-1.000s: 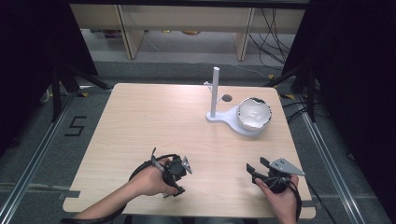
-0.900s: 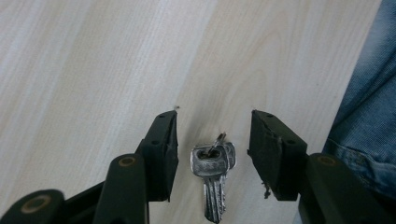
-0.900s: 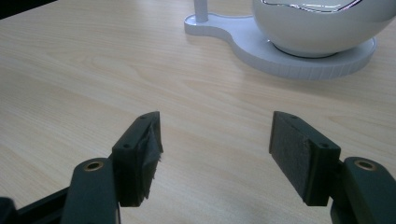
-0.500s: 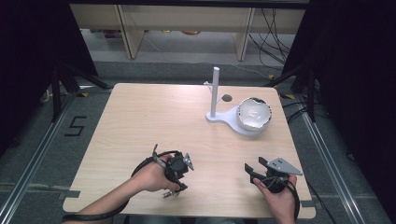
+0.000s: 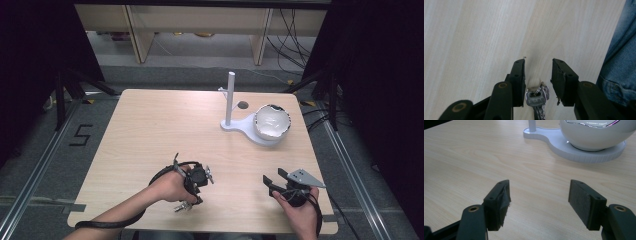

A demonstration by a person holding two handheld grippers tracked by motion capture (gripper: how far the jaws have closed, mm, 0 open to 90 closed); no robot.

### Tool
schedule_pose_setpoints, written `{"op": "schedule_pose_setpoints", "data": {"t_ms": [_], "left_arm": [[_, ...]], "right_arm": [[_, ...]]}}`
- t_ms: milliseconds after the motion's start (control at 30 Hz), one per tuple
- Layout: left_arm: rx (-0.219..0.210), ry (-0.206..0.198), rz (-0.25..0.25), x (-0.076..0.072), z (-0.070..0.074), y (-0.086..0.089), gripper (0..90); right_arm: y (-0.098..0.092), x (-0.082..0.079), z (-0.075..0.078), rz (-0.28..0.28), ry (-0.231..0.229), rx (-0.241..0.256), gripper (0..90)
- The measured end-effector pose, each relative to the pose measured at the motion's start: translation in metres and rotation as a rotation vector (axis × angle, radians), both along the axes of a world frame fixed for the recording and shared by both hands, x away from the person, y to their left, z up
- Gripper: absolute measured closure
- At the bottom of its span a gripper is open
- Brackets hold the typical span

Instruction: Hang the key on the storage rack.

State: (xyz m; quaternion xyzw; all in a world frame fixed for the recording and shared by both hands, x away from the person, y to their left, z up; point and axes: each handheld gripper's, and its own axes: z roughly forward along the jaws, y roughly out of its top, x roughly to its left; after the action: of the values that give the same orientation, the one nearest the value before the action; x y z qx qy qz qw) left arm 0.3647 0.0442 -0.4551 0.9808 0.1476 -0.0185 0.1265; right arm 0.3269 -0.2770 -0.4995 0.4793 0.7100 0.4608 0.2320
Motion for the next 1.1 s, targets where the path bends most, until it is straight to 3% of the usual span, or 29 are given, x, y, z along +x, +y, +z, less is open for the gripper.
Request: {"op": "schedule_pose_setpoints", "data": {"t_ms": [400,467,500,900,1100], "left_arm": [[0.042,0.019,-0.018,-0.001,-0.009,0.004,70.3],[0.041,0.033,-0.006,-0.002,-0.010,0.003,72.3],[0.054,0.040,-0.002,-0.001,-0.011,0.002,73.1],[0.066,0.068,0.026,0.002,-0.017,-0.001,81.5],[0.063,0.088,0.051,0.003,-0.018,-0.001,87.3]], "right_arm": [[0.002,0.002,-0.002,0.013,-0.024,-0.011,34.7],[0.000,0.002,-0.001,0.007,-0.024,-0.034,34.7],[0.002,0.003,-0.002,0.021,-0.017,0.001,34.7],[0.001,0.003,-0.002,0.024,-0.022,-0.009,34.7],[0.002,0.002,-0.002,0.019,-0.003,-0.005,34.7]]}}
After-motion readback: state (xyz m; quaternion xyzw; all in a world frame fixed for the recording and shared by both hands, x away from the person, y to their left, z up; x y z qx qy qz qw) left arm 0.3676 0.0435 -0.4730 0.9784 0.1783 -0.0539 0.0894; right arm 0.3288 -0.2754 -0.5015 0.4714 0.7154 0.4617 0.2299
